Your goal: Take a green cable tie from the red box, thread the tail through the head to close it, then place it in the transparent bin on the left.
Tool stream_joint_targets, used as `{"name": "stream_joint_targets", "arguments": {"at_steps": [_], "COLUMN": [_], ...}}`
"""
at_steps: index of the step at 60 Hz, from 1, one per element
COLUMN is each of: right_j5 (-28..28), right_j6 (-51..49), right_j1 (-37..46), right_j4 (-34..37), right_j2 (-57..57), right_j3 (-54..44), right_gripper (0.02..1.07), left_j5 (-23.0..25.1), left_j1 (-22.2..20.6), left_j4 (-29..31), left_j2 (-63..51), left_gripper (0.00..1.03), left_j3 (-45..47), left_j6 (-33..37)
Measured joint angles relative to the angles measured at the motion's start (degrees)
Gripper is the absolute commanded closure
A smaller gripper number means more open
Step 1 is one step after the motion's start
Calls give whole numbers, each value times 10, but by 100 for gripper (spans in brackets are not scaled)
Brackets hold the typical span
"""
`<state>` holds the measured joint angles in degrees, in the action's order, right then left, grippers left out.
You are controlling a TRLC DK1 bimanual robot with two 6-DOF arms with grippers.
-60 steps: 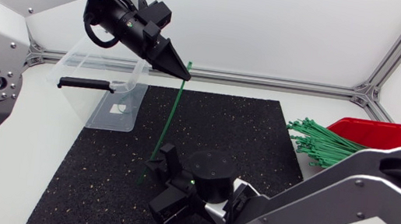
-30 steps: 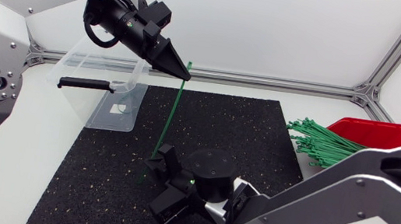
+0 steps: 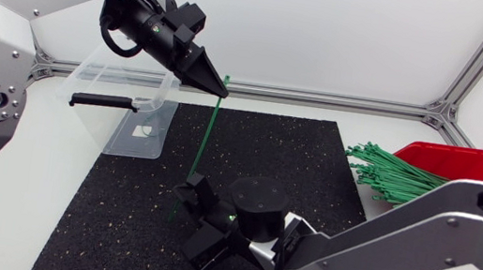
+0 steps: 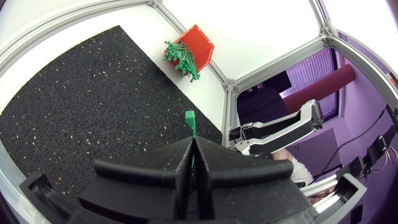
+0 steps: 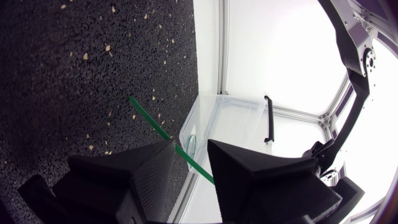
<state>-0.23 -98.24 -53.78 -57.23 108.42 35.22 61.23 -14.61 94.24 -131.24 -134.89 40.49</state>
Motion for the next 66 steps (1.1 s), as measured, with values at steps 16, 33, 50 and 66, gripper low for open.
{"name": "stream_joint_targets", "arguments": {"at_steps": [16,33,50,66], "right_j5": [9,18,23,26], "right_j6": [-26,-41,-48,-51], "right_j1": [3,3,-4,-12], "right_j4": [2,2,0,0], "right_j2": [9,33,42,52], "right_j3": [-1,0,12,28], "right_gripper": [63,64,70,74], "left_j5": [0,0,0,0], "left_j1": [0,0,0,0], "left_j4": [0,0,-2,-2], "left_j2": [0,0,0,0], "left_gripper": [100,100,100,100], "left_j3": [0,0,0,0], "left_j6": [0,0,0,0]}}
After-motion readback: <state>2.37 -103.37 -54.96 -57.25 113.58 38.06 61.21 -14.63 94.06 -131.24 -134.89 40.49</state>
